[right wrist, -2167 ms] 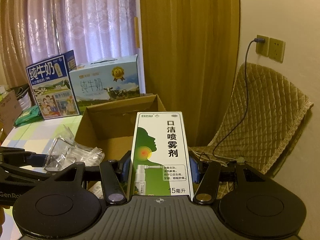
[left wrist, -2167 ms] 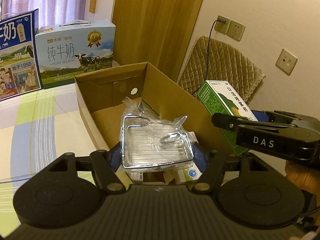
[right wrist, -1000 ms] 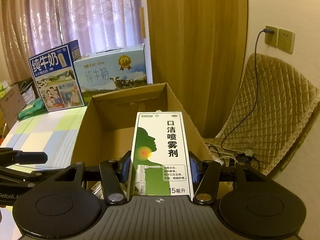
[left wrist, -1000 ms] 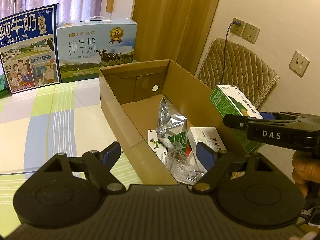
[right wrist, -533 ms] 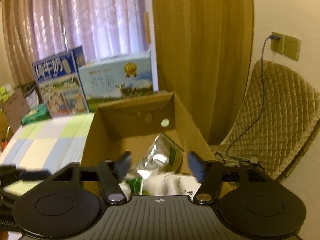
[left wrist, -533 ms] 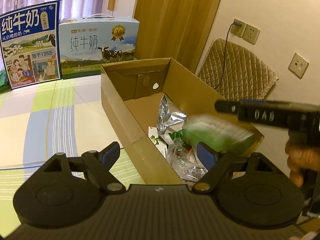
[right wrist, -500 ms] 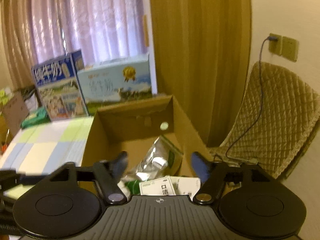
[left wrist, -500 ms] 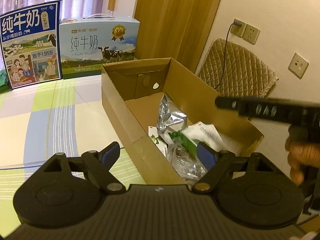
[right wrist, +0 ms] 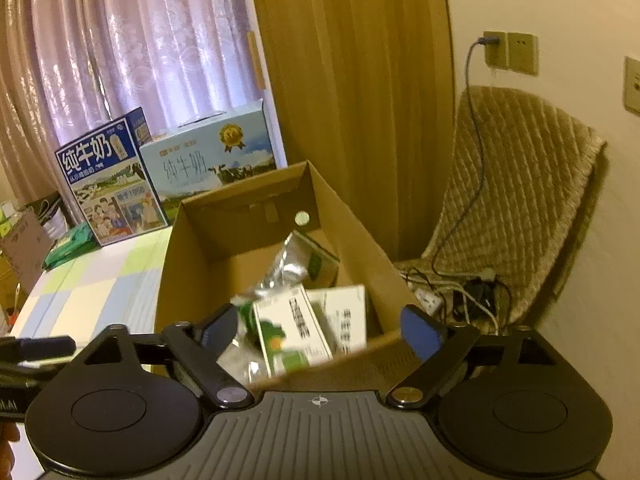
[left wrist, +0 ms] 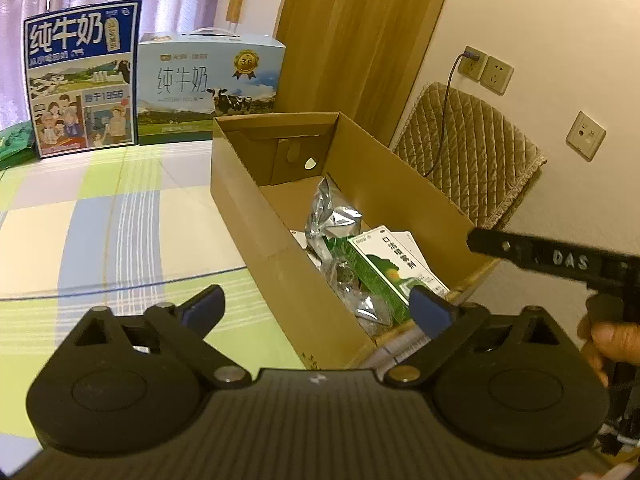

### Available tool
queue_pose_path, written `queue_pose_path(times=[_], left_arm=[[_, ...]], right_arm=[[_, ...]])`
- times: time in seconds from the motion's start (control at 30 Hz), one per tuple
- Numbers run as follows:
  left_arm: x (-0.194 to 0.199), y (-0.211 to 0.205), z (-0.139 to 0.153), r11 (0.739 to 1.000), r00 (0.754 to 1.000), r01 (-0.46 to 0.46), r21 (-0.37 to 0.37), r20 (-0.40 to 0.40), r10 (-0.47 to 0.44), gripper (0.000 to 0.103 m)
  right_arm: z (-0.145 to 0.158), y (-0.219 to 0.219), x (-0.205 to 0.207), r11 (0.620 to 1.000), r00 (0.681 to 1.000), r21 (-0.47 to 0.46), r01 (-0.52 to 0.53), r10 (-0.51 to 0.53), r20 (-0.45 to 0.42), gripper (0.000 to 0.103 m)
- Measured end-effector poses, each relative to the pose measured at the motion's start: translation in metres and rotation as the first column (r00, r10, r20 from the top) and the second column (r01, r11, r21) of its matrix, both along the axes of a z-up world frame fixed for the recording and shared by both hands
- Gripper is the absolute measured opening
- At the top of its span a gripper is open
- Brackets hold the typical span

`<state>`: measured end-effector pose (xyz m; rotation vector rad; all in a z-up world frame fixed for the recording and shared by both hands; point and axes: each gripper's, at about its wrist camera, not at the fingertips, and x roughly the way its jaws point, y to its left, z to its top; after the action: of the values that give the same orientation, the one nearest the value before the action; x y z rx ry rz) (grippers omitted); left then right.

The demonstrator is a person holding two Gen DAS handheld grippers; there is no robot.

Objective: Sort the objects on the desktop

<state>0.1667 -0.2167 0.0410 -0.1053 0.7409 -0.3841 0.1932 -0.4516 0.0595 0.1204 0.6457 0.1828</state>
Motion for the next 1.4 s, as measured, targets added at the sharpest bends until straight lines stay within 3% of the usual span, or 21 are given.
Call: queue_pose_path(times=[0.2, 0.43, 0.9, 1.4], left_arm=[[-0.022, -0.001, 0.004, 0.999, 1.0, -0.015, 0.031, 0.004, 0.015, 0.101], [-0.048, -0.004, 0.011, 0.996, 0.999, -0.051, 0.066, 0.018, 0.05, 0.102], [-0.096, -0.007, 0.026, 0.996, 0.997, -0.077, 0.054, -0.015, 0.078, 0.102], [-0.12, -0.008, 0.042, 0.991, 0.994, -0.113, 0.074, 0.014, 0.112, 0.102]], right_arm=[[0.001, -0.004, -0.033, 1.0, 0.999, -0.016, 0.009, -0.01, -0.031, 0.101], [0.008, -0.005, -0.06, 0.999, 0.999, -0.045, -0.002, 0.0, -0.054, 0.101], [0.02, -0.006, -0.11, 0.999, 0.997, -0.048, 0.005, -0.009, -0.082, 0.101], [0.038, 0.0, -0.131, 0.996, 0.998, -0.084, -0.027, 0.022, -0.064, 0.101]])
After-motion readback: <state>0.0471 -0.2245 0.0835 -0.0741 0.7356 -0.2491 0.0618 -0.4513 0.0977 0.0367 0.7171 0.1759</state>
